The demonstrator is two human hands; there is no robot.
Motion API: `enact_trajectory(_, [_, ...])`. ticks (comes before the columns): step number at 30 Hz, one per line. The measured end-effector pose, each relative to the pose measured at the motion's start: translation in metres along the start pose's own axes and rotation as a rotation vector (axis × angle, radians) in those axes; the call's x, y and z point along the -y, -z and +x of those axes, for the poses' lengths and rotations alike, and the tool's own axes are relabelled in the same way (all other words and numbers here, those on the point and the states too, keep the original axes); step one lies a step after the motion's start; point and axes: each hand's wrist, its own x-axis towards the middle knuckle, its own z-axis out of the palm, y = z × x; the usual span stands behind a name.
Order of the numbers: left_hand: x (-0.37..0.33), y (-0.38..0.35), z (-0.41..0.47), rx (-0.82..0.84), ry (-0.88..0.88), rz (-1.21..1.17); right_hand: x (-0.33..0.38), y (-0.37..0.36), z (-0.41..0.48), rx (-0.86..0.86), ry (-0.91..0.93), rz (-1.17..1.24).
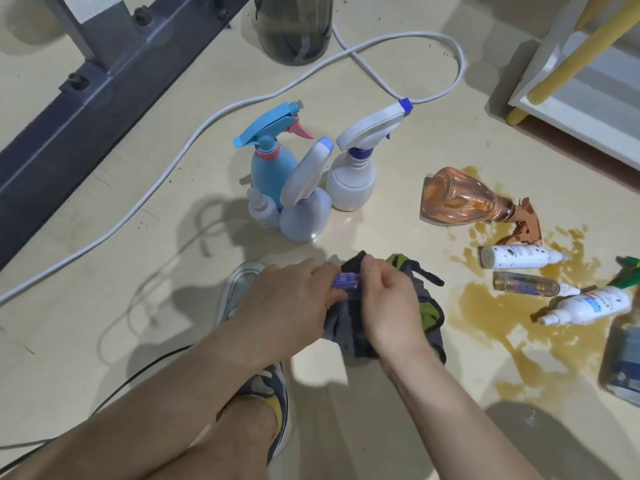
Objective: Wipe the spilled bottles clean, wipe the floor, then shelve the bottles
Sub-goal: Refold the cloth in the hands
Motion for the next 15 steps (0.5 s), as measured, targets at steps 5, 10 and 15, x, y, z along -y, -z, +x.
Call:
enact_trajectory(5, [0.018,-0.002,0.005,0.122,0.364,-0.048,0.004,0.002,-0.02,-0.02,0.278,-0.044])
enact_trajectory(10, [0.035,0.008,0.006,0.007,0.561,-0.199,-0.005,0.013,-0.017,0.015,0.115,0.156])
enact_trajectory(15, [0.053,0.012,0.014,-0.034,0.594,-0.151,-0.009,0.018,-0.011,0.005,0.073,0.15])
